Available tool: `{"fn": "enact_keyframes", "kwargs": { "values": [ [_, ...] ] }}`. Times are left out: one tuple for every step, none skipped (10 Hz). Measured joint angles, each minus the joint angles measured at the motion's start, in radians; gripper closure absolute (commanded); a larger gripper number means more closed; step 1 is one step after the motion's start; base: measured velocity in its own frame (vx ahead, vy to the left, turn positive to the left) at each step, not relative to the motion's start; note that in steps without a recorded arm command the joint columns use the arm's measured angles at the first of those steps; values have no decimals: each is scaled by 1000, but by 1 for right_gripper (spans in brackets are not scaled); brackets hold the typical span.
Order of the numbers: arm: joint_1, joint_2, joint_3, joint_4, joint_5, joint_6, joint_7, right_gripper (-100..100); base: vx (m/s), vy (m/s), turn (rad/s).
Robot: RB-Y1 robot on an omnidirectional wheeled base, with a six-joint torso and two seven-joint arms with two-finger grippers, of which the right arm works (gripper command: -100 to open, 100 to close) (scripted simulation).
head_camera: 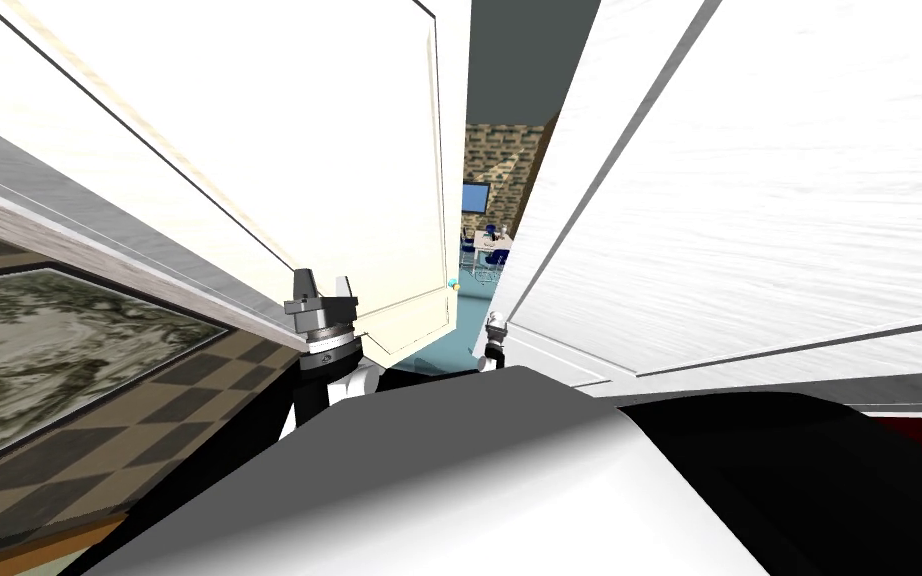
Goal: Push the door open
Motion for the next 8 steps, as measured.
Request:
{"fn": "enact_keyframes", "kwargs": {
  "values": [
    [-27,5,-22,39,-2,-17,-8,100,50,-7,26],
    [-34,8,-34,48,-3,-24,-10,100,24,-6,19],
    [-42,6,-39,59,-3,-30,-14,100,7,1,5],
    [-26,4,-38,34,-3,-23,-11,100,29,12,63],
    [-38,3,-54,53,-4,-25,-16,100,35,1,12],
    [-47,10,-66,70,-5,-34,-16,100,14,0,20],
    [-34,8,-69,43,-7,-22,-8,100,28,0,64],
    [-27,12,-88,19,-12,-4,6,100,40,-5,28]
  ]
}}
